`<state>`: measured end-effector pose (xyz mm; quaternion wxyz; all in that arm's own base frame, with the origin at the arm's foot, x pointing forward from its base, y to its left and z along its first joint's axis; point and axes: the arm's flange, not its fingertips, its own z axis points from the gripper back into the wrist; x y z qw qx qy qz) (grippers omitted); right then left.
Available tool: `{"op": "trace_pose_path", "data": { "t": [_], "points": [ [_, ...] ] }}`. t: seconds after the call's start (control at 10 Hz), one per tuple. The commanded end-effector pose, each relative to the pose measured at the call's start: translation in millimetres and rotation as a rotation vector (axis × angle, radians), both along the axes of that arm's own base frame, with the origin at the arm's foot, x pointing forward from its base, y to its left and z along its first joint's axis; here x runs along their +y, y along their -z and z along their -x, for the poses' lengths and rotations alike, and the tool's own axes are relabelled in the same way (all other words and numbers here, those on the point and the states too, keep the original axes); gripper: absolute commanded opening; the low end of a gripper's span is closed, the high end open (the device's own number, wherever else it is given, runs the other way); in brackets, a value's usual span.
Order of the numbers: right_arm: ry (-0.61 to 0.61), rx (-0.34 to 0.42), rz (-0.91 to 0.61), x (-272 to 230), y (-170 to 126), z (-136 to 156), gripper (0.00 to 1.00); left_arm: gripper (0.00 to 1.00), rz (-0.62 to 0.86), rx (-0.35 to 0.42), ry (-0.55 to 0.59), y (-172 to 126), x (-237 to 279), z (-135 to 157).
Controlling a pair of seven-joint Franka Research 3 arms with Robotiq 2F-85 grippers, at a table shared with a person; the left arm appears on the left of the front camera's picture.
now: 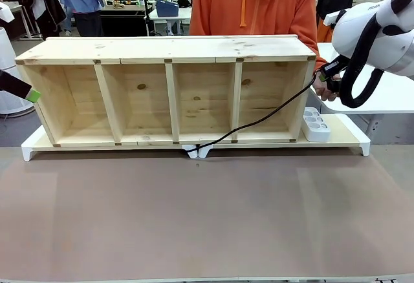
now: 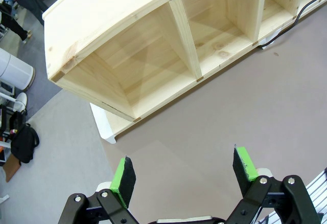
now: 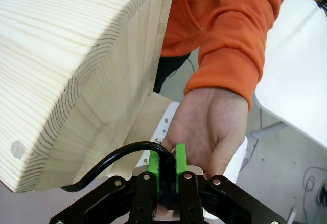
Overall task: Perform cable management.
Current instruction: Release the Power Cable when the human grasps it.
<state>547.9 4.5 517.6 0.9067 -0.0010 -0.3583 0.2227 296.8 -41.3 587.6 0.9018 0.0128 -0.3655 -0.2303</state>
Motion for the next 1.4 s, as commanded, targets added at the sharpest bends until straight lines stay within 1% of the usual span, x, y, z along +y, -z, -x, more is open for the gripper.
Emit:
{"op": "trace_pose_path", "data": {
  "t": [0.0,0.4,0.5,0.6,0.7,0.8,0.9,1.0,1.1,1.2,1.3],
  "points": [
    [0.003,-0.006,0.008,1.3,-4.3,1.6,0.15,1.00,0.000,-0.001,-0.001,0.2,0.3,-0.7],
    [0.003,-0.006,0.008,1.3,-4.3,1.6,0.15,1.00,0.000,-0.001,-0.001,0.2,0.3,-0.7],
    [0.000,0.000,0.000,0.0,-0.2,0.0,0.15,1.00,0.000,-0.001,-0.001,0.2,0.3,-0.7],
    [-0.001,0.018,-0.015,0.7,-2.0,0.2,0.35,1.00,0.000,-0.001,-0.001,0.2,0.3,-0.7],
    [-0.002,0.019,-0.017,0.4,-2.7,0.8,0.35,1.00,0.000,-0.001,-0.001,0.2,0.3,-0.7],
    [-0.005,0.027,-0.020,0.5,-2.9,0.5,0.55,1.00,0.000,-0.001,-0.001,0.2,0.3,-0.7],
    [-0.007,0.031,-0.018,1.1,-2.9,0.2,0.39,1.00,0.000,-0.001,-0.001,0.2,0.3,-0.7],
    [-0.010,0.033,-0.016,1.6,-3.5,0.2,0.75,1.00,0.000,-0.001,-0.001,0.2,0.3,-0.7],
    [-0.011,0.033,-0.016,1.8,-4.2,-0.1,0.59,1.00,0.000,-0.001,-0.001,0.2,0.3,-0.7],
    [-0.012,0.036,-0.020,1.5,-4.6,-0.4,0.95,1.00,0.000,-0.001,-0.001,0.2,0.3,-0.7],
    [-0.015,0.043,-0.022,1.2,-3.5,-1.2,0.79,1.00,0.000,-0.001,-0.001,0.2,0.3,-0.7]
  ]
}}
